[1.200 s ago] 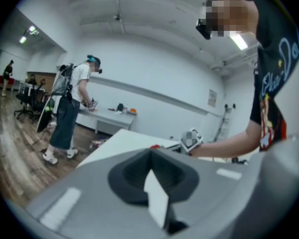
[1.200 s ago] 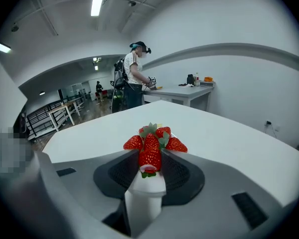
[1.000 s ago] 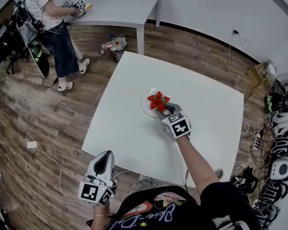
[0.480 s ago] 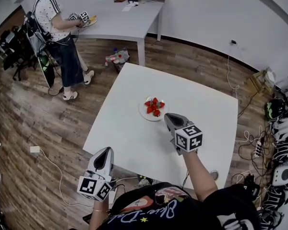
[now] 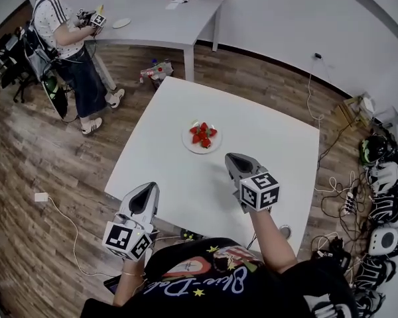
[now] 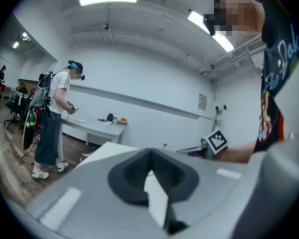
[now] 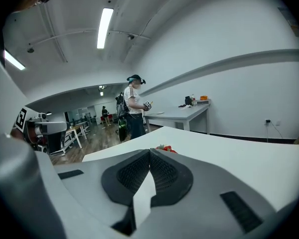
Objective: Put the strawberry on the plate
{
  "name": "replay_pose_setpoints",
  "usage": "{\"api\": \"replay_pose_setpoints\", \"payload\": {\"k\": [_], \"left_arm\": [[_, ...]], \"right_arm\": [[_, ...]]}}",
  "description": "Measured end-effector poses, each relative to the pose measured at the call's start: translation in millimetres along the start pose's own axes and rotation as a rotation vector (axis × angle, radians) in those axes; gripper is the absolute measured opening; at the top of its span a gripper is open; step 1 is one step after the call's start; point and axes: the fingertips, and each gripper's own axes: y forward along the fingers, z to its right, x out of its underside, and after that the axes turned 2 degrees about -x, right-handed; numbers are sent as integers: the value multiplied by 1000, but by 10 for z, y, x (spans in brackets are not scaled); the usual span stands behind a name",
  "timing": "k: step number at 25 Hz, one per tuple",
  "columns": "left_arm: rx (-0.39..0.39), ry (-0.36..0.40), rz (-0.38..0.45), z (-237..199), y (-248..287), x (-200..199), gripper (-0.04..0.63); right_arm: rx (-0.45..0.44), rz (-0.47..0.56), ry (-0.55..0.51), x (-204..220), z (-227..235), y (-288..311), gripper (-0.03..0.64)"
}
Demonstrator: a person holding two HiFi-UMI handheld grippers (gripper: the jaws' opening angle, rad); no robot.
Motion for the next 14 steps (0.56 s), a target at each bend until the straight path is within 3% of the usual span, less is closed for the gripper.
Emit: {"api": "replay_pose_setpoints", "payload": {"k": [14], "left_arm": [[11,4,-22,76,-67,68,0]], "right_arm": [[-11,-37,-20,106,-113,-14,18]]}}
